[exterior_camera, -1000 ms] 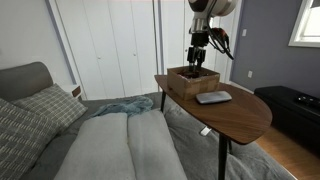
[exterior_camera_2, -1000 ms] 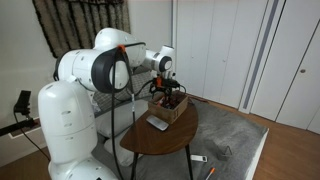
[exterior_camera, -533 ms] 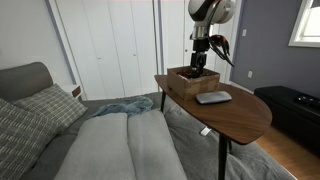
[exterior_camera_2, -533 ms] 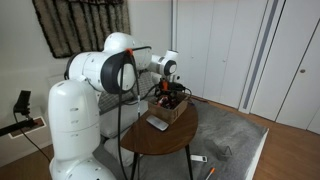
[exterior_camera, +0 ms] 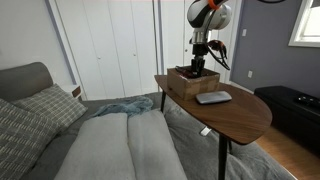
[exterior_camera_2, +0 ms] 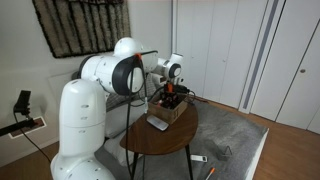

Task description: Remove the pen from the box and put it on the table next to the box

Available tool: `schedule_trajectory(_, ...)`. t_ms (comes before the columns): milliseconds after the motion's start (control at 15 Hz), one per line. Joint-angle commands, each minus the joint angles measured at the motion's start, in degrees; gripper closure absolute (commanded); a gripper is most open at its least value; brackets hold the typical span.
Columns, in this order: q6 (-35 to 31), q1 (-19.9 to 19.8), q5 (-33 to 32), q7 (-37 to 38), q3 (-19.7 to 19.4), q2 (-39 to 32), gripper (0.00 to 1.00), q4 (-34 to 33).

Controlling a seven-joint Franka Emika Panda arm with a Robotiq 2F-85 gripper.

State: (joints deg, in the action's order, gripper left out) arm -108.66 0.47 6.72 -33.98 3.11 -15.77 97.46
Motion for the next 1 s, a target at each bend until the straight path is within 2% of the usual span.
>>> schedule_trajectory(0,0.57,0.05,-1.11,-1.04,1.35,0.63,0.39,-1.09)
schedule_trajectory(67,0.24,0.02,-1.11,-1.98,1.62,2.08,0.23,0.09)
schedule_trajectory(267,-0.11,0.26,-0.67,-4.45,2.40,3.12,0.04,0.49)
schedule_trajectory(333,-0.03,0.40,-0.47,-5.08,2.61,3.16,0.11,0.43)
schedule_trajectory(400,0.01,0.49,-0.31,-5.51,2.78,3.19,0.26,0.47)
schedule_trajectory(467,-0.07,0.50,-0.35,-5.97,2.88,3.44,0.37,0.91)
schedule_trajectory(533,-0.12,0.46,-0.41,-6.49,2.92,3.80,0.40,1.39)
schedule_trajectory(733,-0.27,0.47,-0.58,-8.70,2.97,4.13,0.59,2.66)
schedule_trajectory(933,-1.21,0.38,0.36,-7.79,2.78,2.95,0.61,1.99)
